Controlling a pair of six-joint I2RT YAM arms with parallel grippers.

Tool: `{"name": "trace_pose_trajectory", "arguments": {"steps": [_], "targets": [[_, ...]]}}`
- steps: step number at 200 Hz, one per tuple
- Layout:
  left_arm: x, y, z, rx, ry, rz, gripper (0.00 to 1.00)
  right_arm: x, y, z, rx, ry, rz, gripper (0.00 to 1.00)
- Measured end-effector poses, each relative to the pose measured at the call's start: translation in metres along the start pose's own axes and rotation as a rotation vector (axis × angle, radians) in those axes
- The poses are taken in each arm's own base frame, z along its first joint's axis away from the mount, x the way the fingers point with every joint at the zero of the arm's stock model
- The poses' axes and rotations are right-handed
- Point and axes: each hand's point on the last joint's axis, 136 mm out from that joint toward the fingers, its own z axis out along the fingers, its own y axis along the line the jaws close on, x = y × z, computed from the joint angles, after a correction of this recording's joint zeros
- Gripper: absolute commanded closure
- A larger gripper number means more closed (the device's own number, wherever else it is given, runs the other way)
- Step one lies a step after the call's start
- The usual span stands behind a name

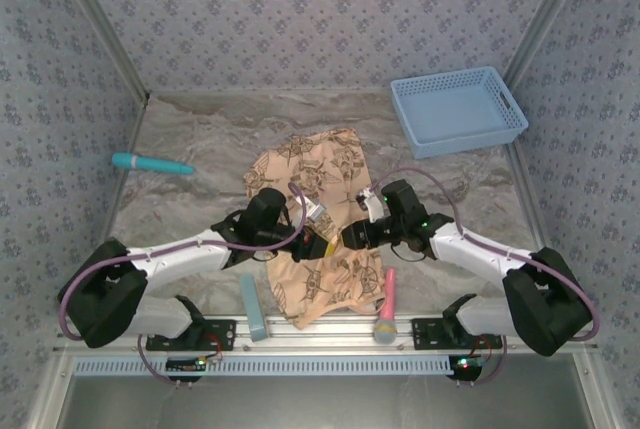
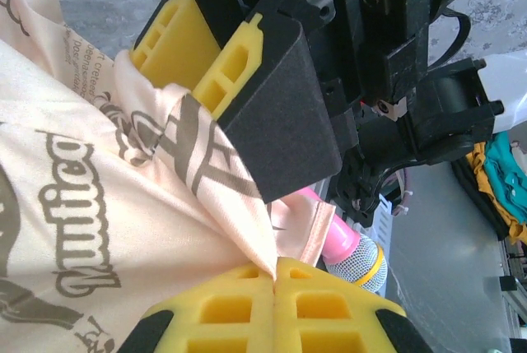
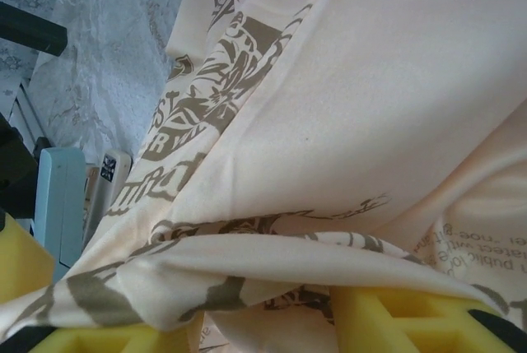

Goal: Fold the inside-out t-shirt

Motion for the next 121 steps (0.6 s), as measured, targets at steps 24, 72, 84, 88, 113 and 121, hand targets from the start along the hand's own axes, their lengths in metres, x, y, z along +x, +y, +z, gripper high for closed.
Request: {"name": "trace_pose_trajectory", "arguments": {"steps": [24,72,84,88,113,121], "targets": [[0.000,0.000,0.000,0.000,0.000,0.004,1.00,0.005,-0.001,0.005,0.005,0.018,0.014,0.49],[0.000,0.000,0.000,0.000,0.000,0.003,0.98,0.028,-0.012,0.025,0.148,0.099,-0.024,0.51],[0.000,0.000,0.000,-0.001,0.000,0.003,0.98,0.033,-0.013,0.030,0.181,0.115,-0.047,0.61],[0.000,0.000,0.000,-0.001,0.000,0.003,0.98,0.035,-0.014,0.031,0.190,0.119,-0.058,0.67],[-0.001,0.004,-0.001,-0.013,-0.004,-0.003,0.98,0.035,-0.017,0.033,0.223,0.115,-0.071,0.96],[-0.001,0.008,-0.002,-0.027,-0.006,-0.010,0.98,0.033,-0.017,0.031,0.219,0.108,-0.078,0.98]]}}
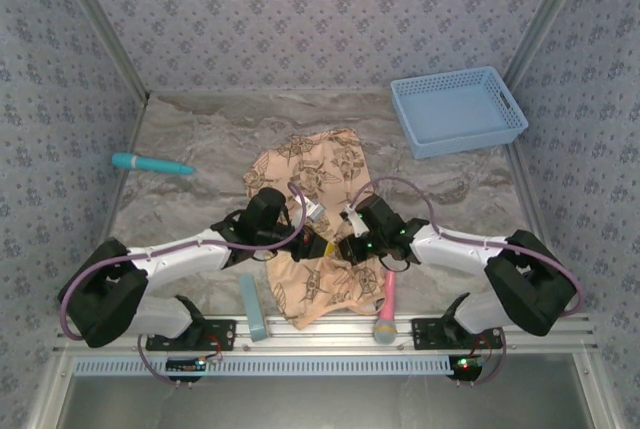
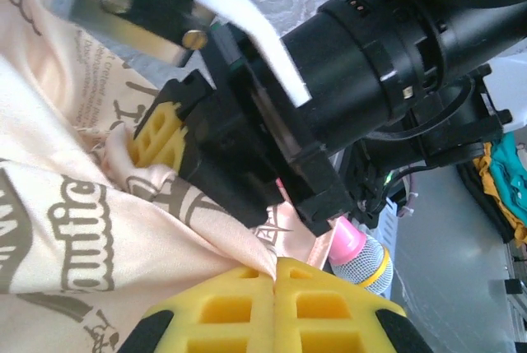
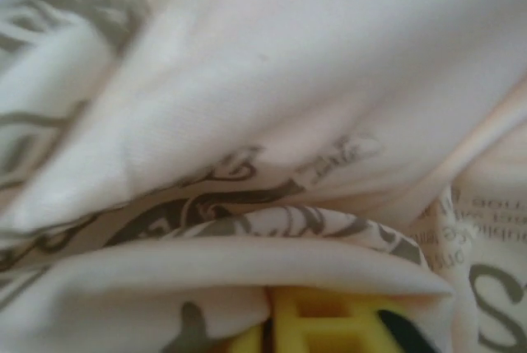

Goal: Fold the inside-out t-shirt

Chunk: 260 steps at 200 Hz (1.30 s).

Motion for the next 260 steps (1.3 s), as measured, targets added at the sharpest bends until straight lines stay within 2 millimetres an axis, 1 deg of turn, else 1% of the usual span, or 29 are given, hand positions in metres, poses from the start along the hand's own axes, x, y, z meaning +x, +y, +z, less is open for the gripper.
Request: {"name": "trace_pose_trajectory", "arguments": {"steps": [13,32,41,55,64,74,91,102,114,127,153,167,179,196,211,231,260], "targets": [[0.000,0.011,-0.002,-0.044,-0.003,-0.023,0.98,-0.007,0.003,-0.008,-0.031,-0.025,-0.013,1.00],[0.003,0.043,-0.006,-0.157,0.000,-0.091,0.94,-0.022,0.015,-0.030,-0.120,-0.080,-0.052,1.00],[0.006,0.059,-0.006,-0.208,0.011,-0.124,0.93,-0.026,0.025,-0.042,-0.166,-0.095,-0.094,1.00],[0.013,0.079,-0.004,-0.271,0.038,-0.170,0.92,-0.032,0.047,-0.061,-0.251,-0.112,-0.176,1.00],[0.017,0.086,-0.002,-0.293,0.057,-0.187,0.92,-0.032,0.060,-0.072,-0.306,-0.120,-0.220,1.00],[0.016,0.092,0.003,-0.310,0.071,-0.192,0.92,-0.029,0.071,-0.081,-0.363,-0.120,-0.253,1.00],[0.009,0.098,0.010,-0.329,0.082,-0.188,0.91,-0.022,0.078,-0.087,-0.424,-0.095,-0.268,1.00],[0.005,0.101,0.015,-0.332,0.085,-0.184,0.85,-0.019,0.077,-0.088,-0.438,-0.081,-0.263,1.00],[0.004,0.104,0.019,-0.338,0.092,-0.187,0.75,-0.018,0.077,-0.089,-0.451,-0.077,-0.260,1.00],[0.008,0.107,0.021,-0.342,0.106,-0.194,0.64,-0.018,0.077,-0.089,-0.470,-0.076,-0.260,1.00],[0.015,0.106,0.019,-0.343,0.132,-0.199,0.56,-0.017,0.078,-0.085,-0.506,-0.062,-0.249,1.00],[0.015,0.100,0.011,-0.349,0.129,-0.187,0.55,-0.017,0.077,-0.083,-0.512,-0.058,-0.244,0.99],[0.013,0.091,0.000,-0.355,0.115,-0.170,0.53,-0.019,0.075,-0.081,-0.510,-0.061,-0.239,0.97],[0.007,0.075,-0.015,-0.343,0.082,-0.137,0.52,-0.020,0.069,-0.079,-0.504,-0.071,-0.227,0.95],[0.001,0.061,-0.023,-0.313,0.052,-0.114,0.51,-0.022,0.064,-0.079,-0.498,-0.081,-0.217,0.93],[0.003,0.048,-0.021,-0.238,0.048,-0.123,0.51,-0.022,0.062,-0.078,-0.496,-0.085,-0.212,0.90],[0.018,0.043,-0.010,-0.183,0.091,-0.157,0.51,-0.023,0.062,-0.077,-0.497,-0.090,-0.217,0.84]]}}
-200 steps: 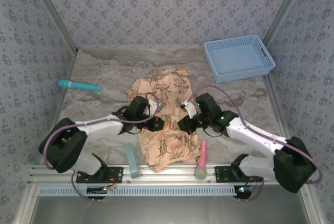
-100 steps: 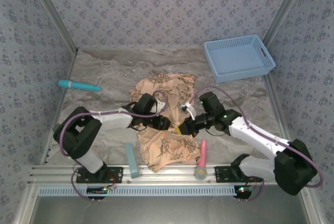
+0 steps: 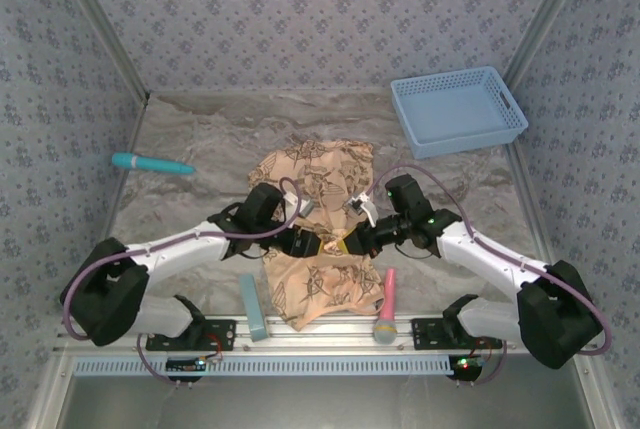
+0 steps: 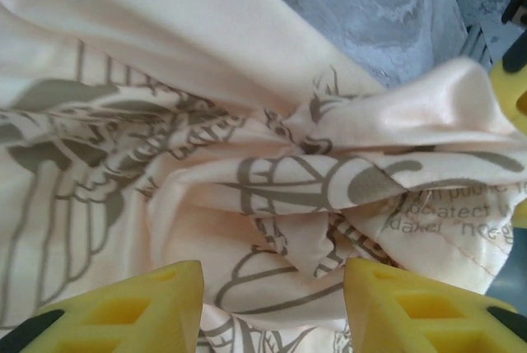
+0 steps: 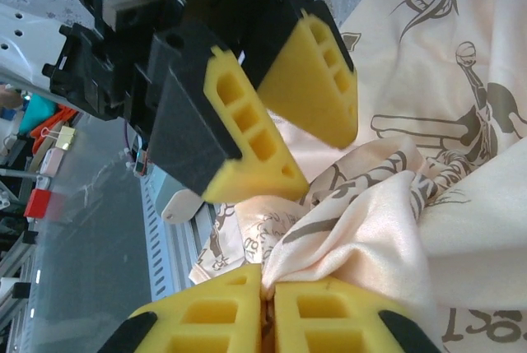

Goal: Fold the inside-out t-shirt

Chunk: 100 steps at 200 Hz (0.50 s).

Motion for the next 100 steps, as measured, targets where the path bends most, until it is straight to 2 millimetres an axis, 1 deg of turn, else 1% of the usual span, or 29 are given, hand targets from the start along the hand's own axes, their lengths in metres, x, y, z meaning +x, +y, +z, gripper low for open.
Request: {"name": "trace_pose_trajectory", "arguments": {"steps": [20,29,34,45,53,57,63,71,83,100], "targets": [[0.003,-0.002,0.008,0.026,0.019,-0.013,0.52,0.000,0.000,0.000,0.001,-0.002,-0.002,0.80],[0.003,-0.004,0.011,0.041,0.024,-0.023,0.52,0.000,-0.001,0.000,0.006,-0.002,-0.001,0.73],[0.002,-0.004,0.012,0.050,0.023,-0.029,0.53,0.000,-0.002,0.000,0.012,-0.002,-0.003,0.71],[-0.001,-0.008,0.013,0.071,0.014,-0.036,0.60,0.001,-0.006,0.000,0.032,-0.002,0.005,0.69],[-0.004,-0.011,0.013,0.084,0.004,-0.032,0.71,0.001,-0.010,-0.001,0.058,-0.004,0.005,0.65],[-0.006,-0.012,0.013,0.091,-0.002,-0.036,0.75,0.001,-0.012,-0.001,0.074,-0.003,0.008,0.63],[-0.008,-0.014,0.013,0.099,-0.010,-0.027,0.80,0.002,-0.017,-0.002,0.108,-0.003,0.015,0.60],[-0.010,-0.017,0.013,0.108,-0.015,-0.026,0.85,0.003,-0.027,-0.005,0.177,-0.002,0.030,0.59],[-0.010,-0.022,0.014,0.124,-0.019,-0.010,0.91,0.007,-0.049,-0.013,0.329,0.001,0.070,0.58],[-0.009,-0.032,0.015,0.157,-0.014,0.004,0.93,0.013,-0.077,-0.033,0.585,0.001,0.149,0.56]]}}
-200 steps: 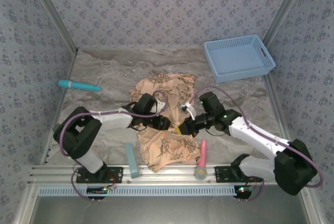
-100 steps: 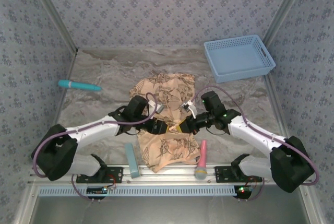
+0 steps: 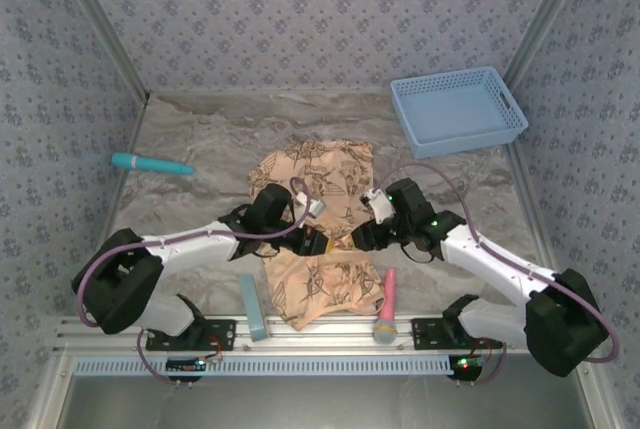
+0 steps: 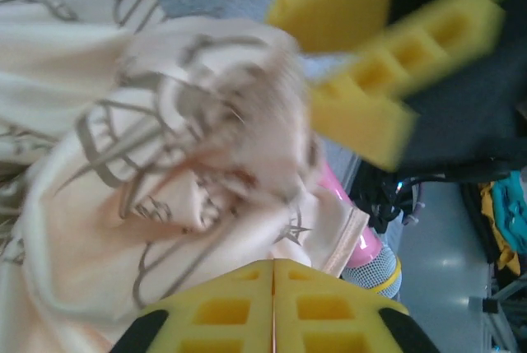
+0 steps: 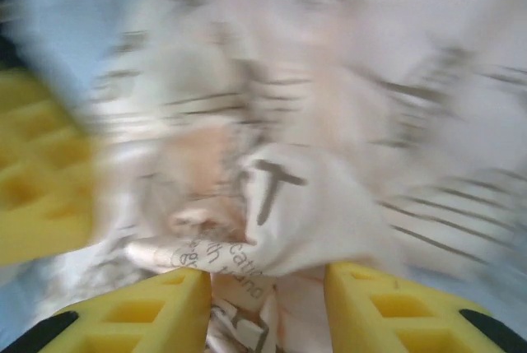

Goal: Fold the inside-out t-shirt

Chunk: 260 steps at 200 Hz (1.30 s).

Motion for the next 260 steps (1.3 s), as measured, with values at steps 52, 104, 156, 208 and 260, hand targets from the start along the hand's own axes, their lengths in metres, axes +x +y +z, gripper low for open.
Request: {"name": "trace_pose_trajectory", "arguments": {"steps": [52,104,156,208,260], "targets": [[0.004,-0.006,-0.003,0.028,-0.022,0.002,0.80,-0.002,-0.018,-0.033,0.405,-0.017,0.023,0.50],[0.005,0.006,-0.005,-0.029,-0.031,-0.033,0.68,-0.023,0.005,-0.032,0.371,0.004,0.029,0.48],[0.008,0.014,-0.005,-0.063,-0.025,-0.050,0.63,0.007,0.013,0.007,0.417,0.144,-0.027,0.79],[0.003,0.023,-0.014,-0.160,-0.053,-0.041,0.53,-0.012,0.039,0.003,0.316,0.148,0.008,1.00],[-0.046,-0.009,-0.042,-0.192,-0.205,0.109,0.49,-0.075,0.095,-0.054,-0.131,-0.047,0.081,1.00]]}}
